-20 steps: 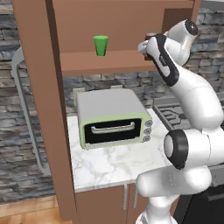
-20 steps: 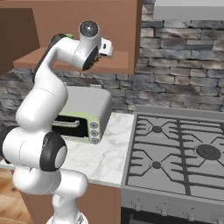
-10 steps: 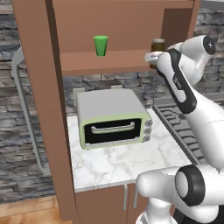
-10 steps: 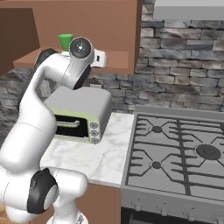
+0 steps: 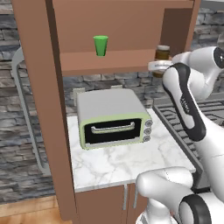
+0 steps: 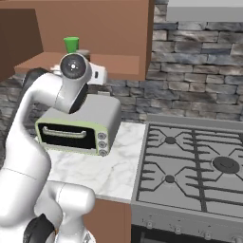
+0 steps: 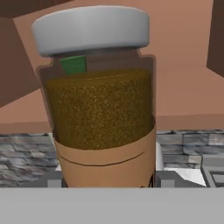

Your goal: Take the cinnamon bottle from the cabinet and place it on the dining table, next to the plate with the cupcake. Then take the chocolate from the dining counter and place it on the cupcake plate.

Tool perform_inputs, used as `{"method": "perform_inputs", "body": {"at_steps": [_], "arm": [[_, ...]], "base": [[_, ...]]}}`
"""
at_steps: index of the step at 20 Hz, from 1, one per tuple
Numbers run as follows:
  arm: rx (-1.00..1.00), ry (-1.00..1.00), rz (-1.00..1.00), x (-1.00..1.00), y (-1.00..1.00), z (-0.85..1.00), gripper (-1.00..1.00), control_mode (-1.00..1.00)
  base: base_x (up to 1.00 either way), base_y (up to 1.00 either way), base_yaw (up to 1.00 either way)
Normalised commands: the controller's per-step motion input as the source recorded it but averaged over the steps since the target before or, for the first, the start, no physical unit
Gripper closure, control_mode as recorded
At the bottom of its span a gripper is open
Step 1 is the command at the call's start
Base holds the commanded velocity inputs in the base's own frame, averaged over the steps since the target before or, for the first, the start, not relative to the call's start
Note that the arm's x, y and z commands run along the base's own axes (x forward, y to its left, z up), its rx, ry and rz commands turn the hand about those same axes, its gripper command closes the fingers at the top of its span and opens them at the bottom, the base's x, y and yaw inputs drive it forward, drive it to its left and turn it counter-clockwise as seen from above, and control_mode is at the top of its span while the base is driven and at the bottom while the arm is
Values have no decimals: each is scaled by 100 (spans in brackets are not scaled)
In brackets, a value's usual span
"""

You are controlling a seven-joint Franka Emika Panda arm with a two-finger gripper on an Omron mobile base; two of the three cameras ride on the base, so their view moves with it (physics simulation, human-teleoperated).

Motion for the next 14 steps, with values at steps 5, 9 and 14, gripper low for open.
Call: {"method": "perform_inputs", "body": {"at_steps": [5,9,14], "arm": [[3,-6,0,-63,8,-2,100,-100],[1,-3,0,-68,5,0,100,-100],[6,2,0,-53,6,-2,100,-100]], "base": [[0,0,0],[0,0,0],[0,0,0]]}}
